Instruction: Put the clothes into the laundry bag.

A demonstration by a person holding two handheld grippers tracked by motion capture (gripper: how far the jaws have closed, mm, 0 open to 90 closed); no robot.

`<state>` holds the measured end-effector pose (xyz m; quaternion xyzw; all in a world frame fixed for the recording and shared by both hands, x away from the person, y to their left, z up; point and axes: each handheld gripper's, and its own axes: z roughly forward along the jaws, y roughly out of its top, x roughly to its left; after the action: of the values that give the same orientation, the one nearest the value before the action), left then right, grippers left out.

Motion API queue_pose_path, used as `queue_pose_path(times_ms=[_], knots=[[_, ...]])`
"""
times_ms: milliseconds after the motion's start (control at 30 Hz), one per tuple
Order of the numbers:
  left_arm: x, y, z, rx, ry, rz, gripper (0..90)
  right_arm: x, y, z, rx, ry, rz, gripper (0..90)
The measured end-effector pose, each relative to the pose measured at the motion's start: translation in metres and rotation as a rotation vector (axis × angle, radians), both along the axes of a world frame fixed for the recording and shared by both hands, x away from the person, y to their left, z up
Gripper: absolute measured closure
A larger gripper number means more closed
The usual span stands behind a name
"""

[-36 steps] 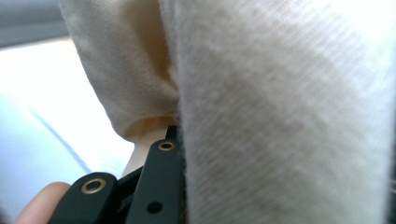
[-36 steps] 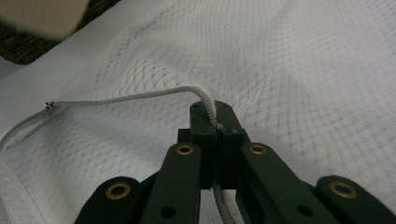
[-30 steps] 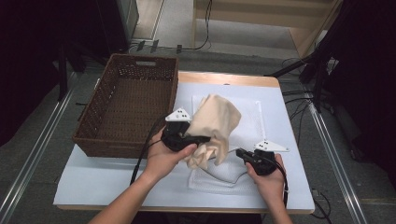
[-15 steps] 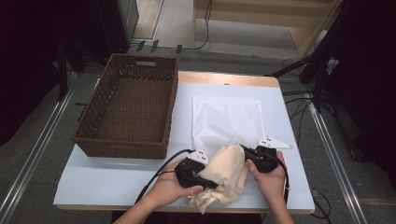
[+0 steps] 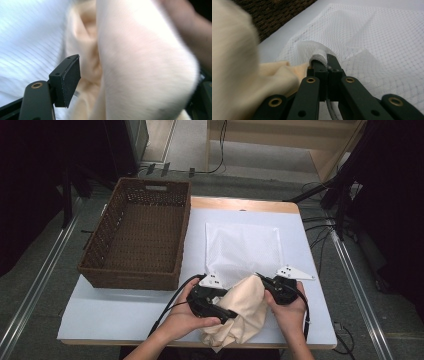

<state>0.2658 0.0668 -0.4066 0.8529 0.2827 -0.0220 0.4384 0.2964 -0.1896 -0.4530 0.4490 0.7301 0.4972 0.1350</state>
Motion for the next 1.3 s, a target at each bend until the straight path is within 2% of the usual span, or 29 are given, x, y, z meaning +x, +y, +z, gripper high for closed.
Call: queue_pose_path(times_ms=[33,100,167,200,267,333,367,467,567,700,800,867,933,967,1000,1033,1067,1100,1133,1167,1233,1300], knots=[[0.001,0.000,0.004,-0.028,-0.008,0.012,26.9,0.000,0.001,0.000,-0.001,0.000,-0.001,89.6],[0.003,-0.007,0.006,-0.061,0.006,0.000,42.2,0.000,0.003,0.001,-0.002,-0.007,0.000,89.6],[0.002,-0.019,0.003,-0.033,0.008,-0.029,48.5,-0.001,0.005,0.001,-0.003,-0.001,0.005,89.7],[0.001,-0.026,0.000,-0.004,0.020,-0.046,55.2,-0.002,0.006,0.002,-0.003,0.000,0.006,89.7],[0.002,-0.036,-0.009,0.042,0.078,-0.080,66.3,-0.002,0.006,0.002,0.002,-0.004,0.011,89.7],[0.008,-0.047,-0.028,0.066,0.202,-0.126,76.4,-0.004,0.007,0.004,0.012,-0.009,0.012,89.7],[0.011,-0.050,-0.035,0.060,0.257,-0.128,79.0,-0.005,0.007,0.005,0.023,-0.010,0.012,89.7],[0.017,-0.052,-0.044,0.022,0.322,-0.093,81.8,-0.008,0.007,0.012,0.047,-0.041,0.027,89.7],[0.020,-0.048,-0.038,-0.006,0.334,-0.047,82.6,-0.015,0.011,0.023,0.056,-0.075,0.053,89.7],[0.026,-0.031,-0.021,-0.080,0.312,0.060,83.1,-0.024,0.012,0.038,0.075,-0.132,0.057,89.7],[0.030,-0.014,-0.007,-0.184,0.241,0.200,83.2,-0.029,0.011,0.047,0.087,-0.162,0.062,89.8],[0.030,-0.007,-0.005,-0.233,0.201,0.286,83.2,-0.032,0.010,0.050,0.092,-0.176,0.063,89.8],[0.028,-0.010,-0.010,-0.191,0.135,0.342,82.7,-0.032,0.010,0.050,0.076,-0.177,0.060,89.7],[0.028,-0.015,-0.016,-0.152,0.138,0.341,81.5,-0.031,0.011,0.048,0.062,-0.167,0.057,89.8],[0.031,-0.019,-0.022,-0.118,0.159,0.321,69.4,-0.029,0.010,0.040,0.054,-0.148,0.046,89.7],[0.035,-0.024,-0.031,-0.067,0.211,0.281,69.4,-0.029,0.010,0.040,0.054,-0.148,0.046,89.7],[0.036,-0.029,-0.039,-0.028,0.249,0.233,59.3,-0.026,0.009,0.036,0.054,-0.133,0.041,89.7],[0.035,-0.031,-0.041,-0.012,0.236,0.220,49.6,-0.024,0.008,0.030,0.048,-0.117,0.030,89.7],[0.032,-0.033,-0.042,0.014,0.208,0.223,42.3,-0.023,0.007,0.028,0.046,-0.105,0.026,89.7],[0.031,-0.035,-0.042,0.025,0.205,0.220,35.0,-0.022,0.006,0.025,0.050,-0.100,0.023,89.8],[0.032,-0.041,-0.044,0.035,0.232,0.181,26.5,-0.022,0.006,0.024,0.052,-0.093,0.023,89.7],[0.033,-0.047,-0.047,0.059,0.249,0.157,27.8,-0.022,0.009,0.023,0.049,-0.091,0.031,89.7]])
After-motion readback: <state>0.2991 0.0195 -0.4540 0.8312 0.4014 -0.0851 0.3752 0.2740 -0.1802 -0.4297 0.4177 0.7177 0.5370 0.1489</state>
